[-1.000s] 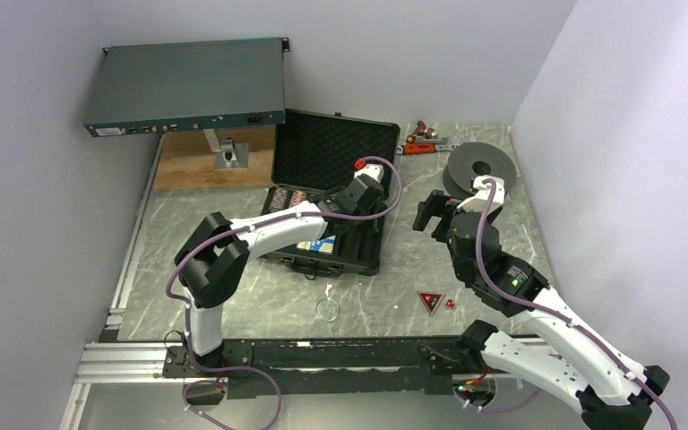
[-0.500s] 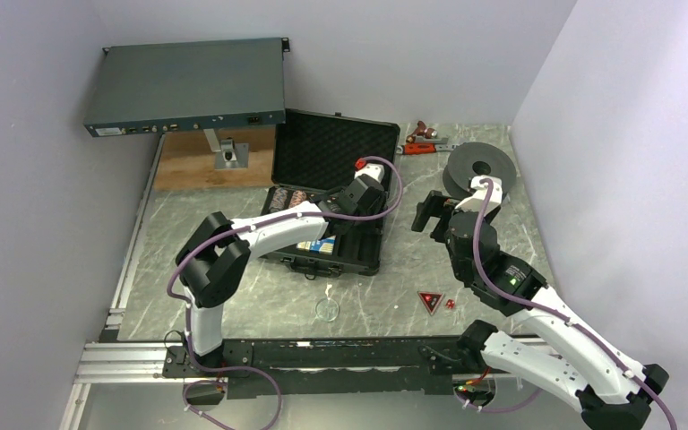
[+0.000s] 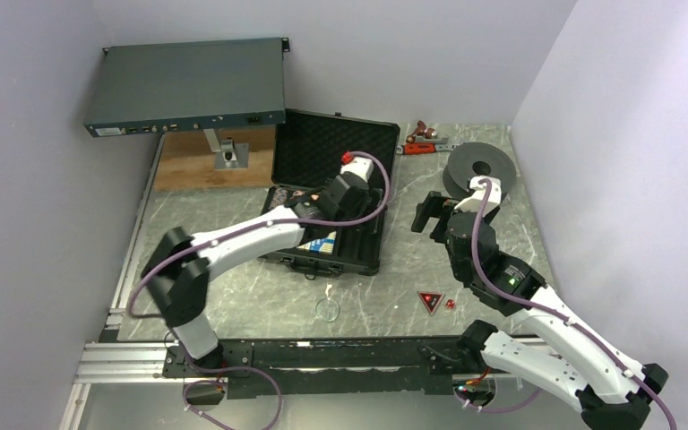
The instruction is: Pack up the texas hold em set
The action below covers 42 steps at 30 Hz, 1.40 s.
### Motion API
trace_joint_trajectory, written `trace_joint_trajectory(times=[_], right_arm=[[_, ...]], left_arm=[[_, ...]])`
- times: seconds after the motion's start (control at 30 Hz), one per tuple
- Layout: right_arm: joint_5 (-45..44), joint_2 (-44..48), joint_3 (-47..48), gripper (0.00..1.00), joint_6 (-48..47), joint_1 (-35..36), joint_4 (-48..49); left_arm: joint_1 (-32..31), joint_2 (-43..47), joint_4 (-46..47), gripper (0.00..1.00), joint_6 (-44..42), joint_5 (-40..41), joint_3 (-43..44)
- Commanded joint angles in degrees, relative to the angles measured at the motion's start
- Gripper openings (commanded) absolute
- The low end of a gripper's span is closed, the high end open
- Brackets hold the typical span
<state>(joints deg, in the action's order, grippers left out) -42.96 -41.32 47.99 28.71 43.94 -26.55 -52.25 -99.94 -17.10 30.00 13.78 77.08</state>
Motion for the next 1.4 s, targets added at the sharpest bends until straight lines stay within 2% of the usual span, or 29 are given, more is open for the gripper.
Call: trace_joint_trajectory(times=[0.0, 0.13, 0.3, 0.47, 0.57, 0.67, 0.83, 1.37], right_arm=[[-0.2, -0.7, -0.5, 1.0, -0.1, 0.0, 0.9], [0.4, -2.0, -0.2, 1.0, 0.2, -0.1, 0.6], [3.7, -4.0, 1.3, 1.0, 1.4, -0.1, -0.9], [5.5, -7.0, 3.7, 1.0, 4.3, -0.1, -6.4], [6.7, -8.7, 4.6, 1.0, 6.3, -0.1, -10.4], [8.0, -9.7, 5.4, 1.0, 9.5, -0.1, -15.3], [8.2, -10.1, 4.4, 1.0, 14.1, -0.6, -22.8], [13.8, -11.6, 0.9, 1.0, 21.1, -4.1, -29.7]], left_arm=[[-0.3, 13.6, -3.3, 0.92, -4.0, 10.5, -2.7], [-0.3, 22.7, -6.6, 0.98, -10.1, 14.6, -5.7], [-0.3, 29.7, -17.6, 1.0, -15.3, 19.3, -5.2], [0.5, 37.1, -24.8, 1.0, -20.1, 24.7, -5.5], [2.4, 42.5, -24.0, 1.0, -23.4, 25.9, -8.8], [5.2, 47.7, -19.6, 1.0, -25.2, 23.5, -14.6], [5.9, 51.9, -16.5, 1.0, -26.8, 22.7, -20.7], [5.9, 55.7, -16.1, 1.0, -26.1, 23.3, -23.8]])
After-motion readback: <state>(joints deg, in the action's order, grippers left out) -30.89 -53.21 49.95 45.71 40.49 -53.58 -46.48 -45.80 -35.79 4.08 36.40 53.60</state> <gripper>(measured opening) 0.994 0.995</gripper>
